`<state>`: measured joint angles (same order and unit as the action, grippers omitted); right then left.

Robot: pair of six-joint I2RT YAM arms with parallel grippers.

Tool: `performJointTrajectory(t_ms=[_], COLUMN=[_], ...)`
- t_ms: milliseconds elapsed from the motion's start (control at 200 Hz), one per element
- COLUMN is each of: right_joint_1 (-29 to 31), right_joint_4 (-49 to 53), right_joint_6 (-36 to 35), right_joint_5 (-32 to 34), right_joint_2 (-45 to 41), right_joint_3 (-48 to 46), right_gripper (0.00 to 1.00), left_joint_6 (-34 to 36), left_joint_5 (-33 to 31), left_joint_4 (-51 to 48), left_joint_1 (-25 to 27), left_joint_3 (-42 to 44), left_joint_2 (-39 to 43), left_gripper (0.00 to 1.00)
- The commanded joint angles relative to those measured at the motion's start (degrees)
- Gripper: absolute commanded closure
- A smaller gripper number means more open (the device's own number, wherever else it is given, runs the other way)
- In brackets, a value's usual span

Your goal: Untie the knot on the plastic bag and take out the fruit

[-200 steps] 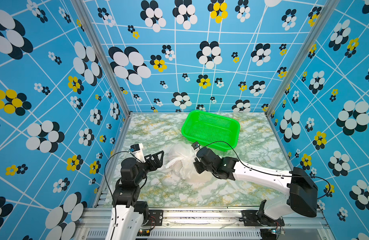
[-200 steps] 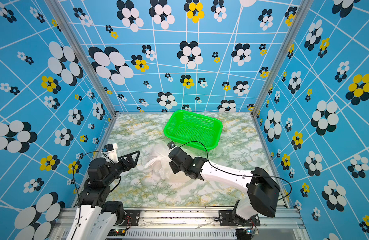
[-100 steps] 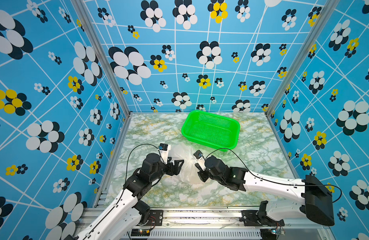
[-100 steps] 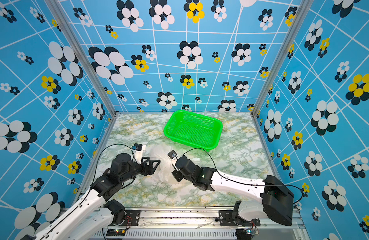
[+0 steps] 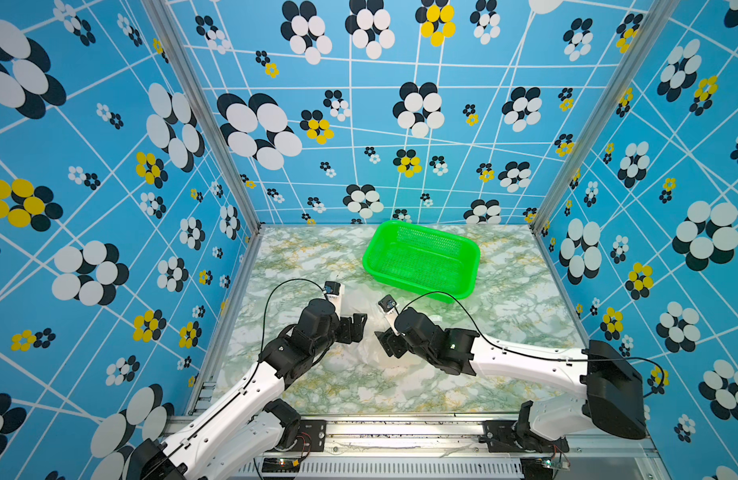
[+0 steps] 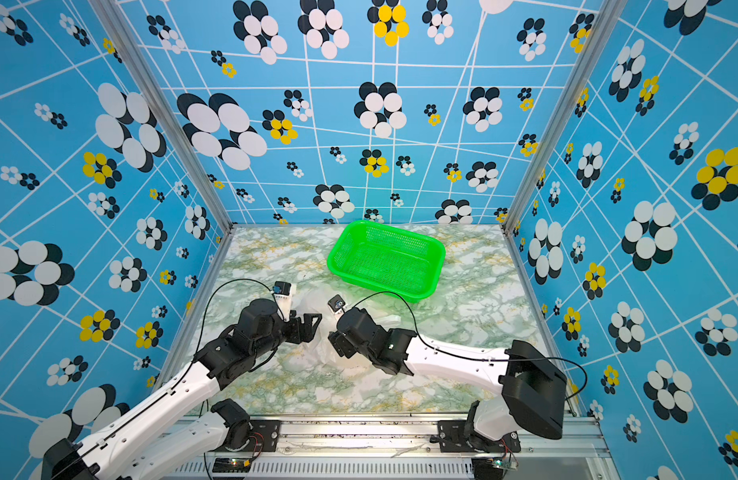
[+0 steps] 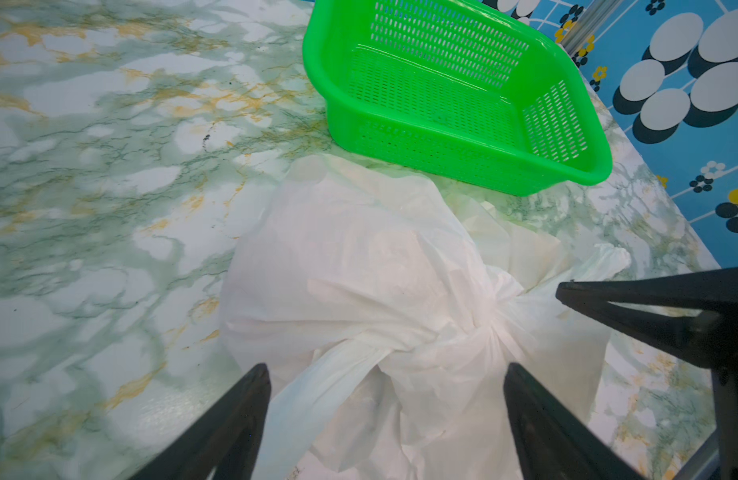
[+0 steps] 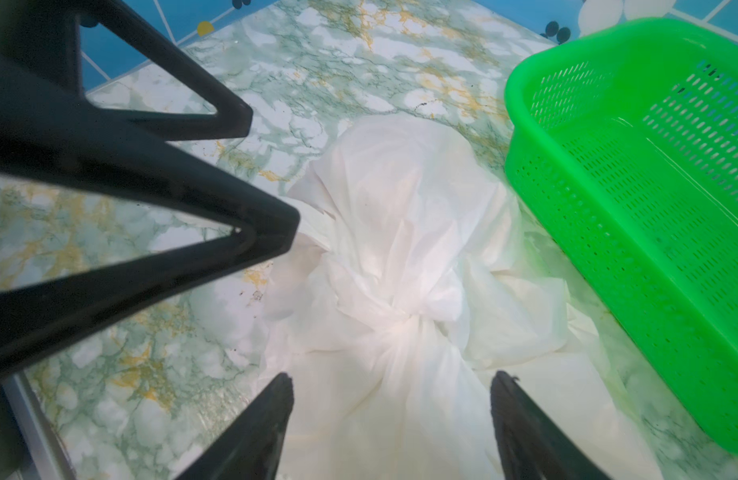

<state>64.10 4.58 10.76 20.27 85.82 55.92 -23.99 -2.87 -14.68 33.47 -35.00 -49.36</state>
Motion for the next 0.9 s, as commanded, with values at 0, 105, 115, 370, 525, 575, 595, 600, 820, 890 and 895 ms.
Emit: performJointTrajectory(t_ms=[0, 105, 115, 370, 525, 575, 595, 600, 820, 890, 895], right_joint_1=[0.4, 0.5, 0.5, 1.7, 1.9, 1.9, 1.9, 1.9, 2.1, 2.3, 2.3], right_joint_4=[6.0, 9.0, 9.2, 7.6, 4.5, 3.8, 3.4, 3.4, -1.9, -3.7, -3.8], right_joint_6=[1.6, 2.1, 2.1, 2.2, 1.9, 1.8, 1.7, 1.6, 0.7, 0.4, 0.4], right_joint_5=[4.7, 6.0, 6.0, 5.0, 3.2, 2.7, 2.4, 2.4, -1.9, -3.1, -3.2], right_joint_2=[4.4, 8.4, 8.6, 7.2, 3.9, 3.0, 2.6, 2.4, -1.2, -1.8, -1.9], right_joint_3=[4.2, 7.5, 7.6, 6.7, 3.8, 2.8, 2.4, 2.3, -2.4, -3.4, -3.7], right_gripper=[0.23, 0.41, 0.45, 1.0, 1.0, 1.0, 1.0, 1.0, 1.0, 1.0, 1.0], left_joint_6=[-1.0, -1.1, -1.1, -1.8, -1.2, -1.0, -1.0, -1.1, -1.7, -2.9, -3.0], left_joint_5=[-4.9, -5.0, -5.0, -1.7, 6.3, 6.8, 6.8, 6.8, 8.1, 9.4, 9.5], left_joint_4=[-2.8, -3.1, -3.1, -1.8, 2.0, 2.2, 2.1, 2.1, 3.2, 4.4, 4.6], left_joint_1=[0.0, -0.3, -0.3, -0.6, -0.5, -0.5, -0.6, -0.5, -0.5, -0.5, -0.5], left_joint_3=[-1.9, -1.7, -1.7, -1.7, -1.3, -1.4, -1.5, -1.5, -2.4, -2.5, -2.5], left_joint_2=[1.3, 1.8, 1.8, 1.2, -0.2, -0.9, -1.3, -1.3, -4.3, -5.2, -5.3], left_gripper=[0.1, 0.09, 0.08, 0.08, 0.1, 0.1, 0.1, 0.1, 0.1, 0.11, 0.11])
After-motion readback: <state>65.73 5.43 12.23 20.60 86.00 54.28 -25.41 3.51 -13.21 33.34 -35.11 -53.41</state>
